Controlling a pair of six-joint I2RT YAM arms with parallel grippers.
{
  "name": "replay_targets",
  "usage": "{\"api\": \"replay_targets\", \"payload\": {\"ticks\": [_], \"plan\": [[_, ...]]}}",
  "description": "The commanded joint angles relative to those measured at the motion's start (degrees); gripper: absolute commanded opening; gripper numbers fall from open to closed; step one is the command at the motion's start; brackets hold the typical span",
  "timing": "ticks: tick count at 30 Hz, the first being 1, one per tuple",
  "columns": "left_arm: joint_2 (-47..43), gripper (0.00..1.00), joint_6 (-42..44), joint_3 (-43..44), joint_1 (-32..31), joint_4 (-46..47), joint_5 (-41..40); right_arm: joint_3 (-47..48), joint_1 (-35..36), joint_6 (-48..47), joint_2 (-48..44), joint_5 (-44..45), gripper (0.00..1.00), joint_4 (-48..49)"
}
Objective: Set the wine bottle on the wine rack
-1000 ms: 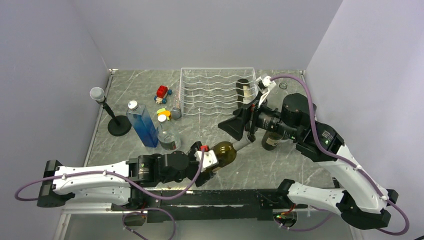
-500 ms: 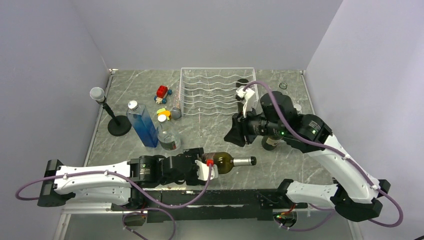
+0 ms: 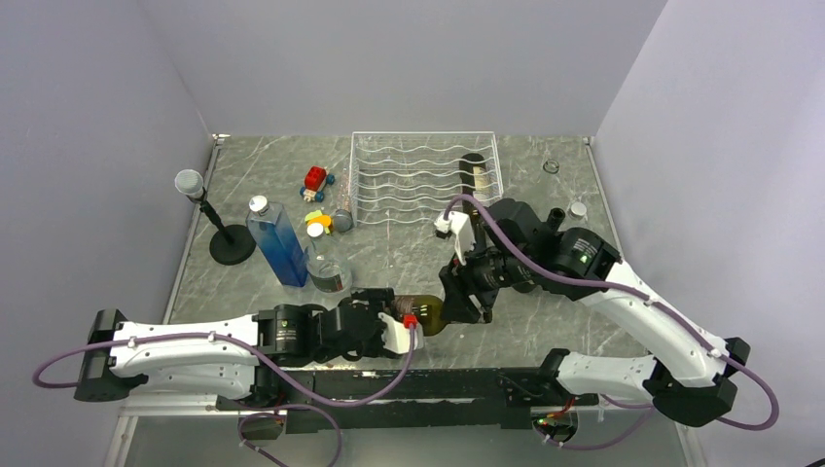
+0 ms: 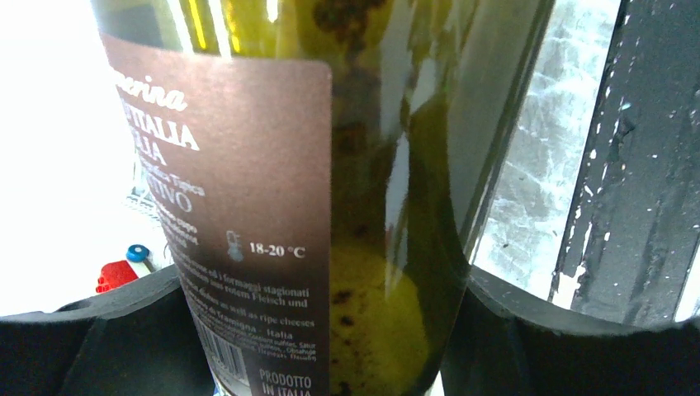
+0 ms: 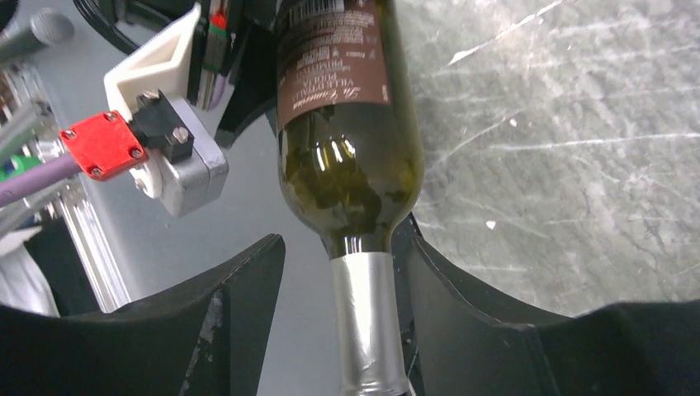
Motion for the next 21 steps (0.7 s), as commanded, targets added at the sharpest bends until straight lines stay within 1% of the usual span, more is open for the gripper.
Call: {"api": "replay_targets", "payload": {"ticks": [1,9,17,19,21], "plan": [[-0.34,0.01,1.80,0.80,-0.75,4.71,-3.59,-1.80,1.39,-3.35,0.77,-1.59,0.61,-2.30],[-0.66,0.01,2.59,1.04,-1.24,5.44,-2.82,-3.75,3.35,-4.03,3.90,-0.18,0.62,-1.81],[0.56,0.01,2.33,1.58,-1.52,4.78,-4.32,-4.25,5.70,-4.10,7.19,0.05,0.64,-1.16],[0.54,0.01,2.28,1.62,-1.50,4.79,-4.46,-4.83,6.20,-3.87,7.51,-0.23,0.61,-0.78],[0.33,0.01,2.16,1.56,-1.47,4.60,-4.36,-5.53,6.75,-3.62,7.77,-0.50,0.56,-0.65]]}}
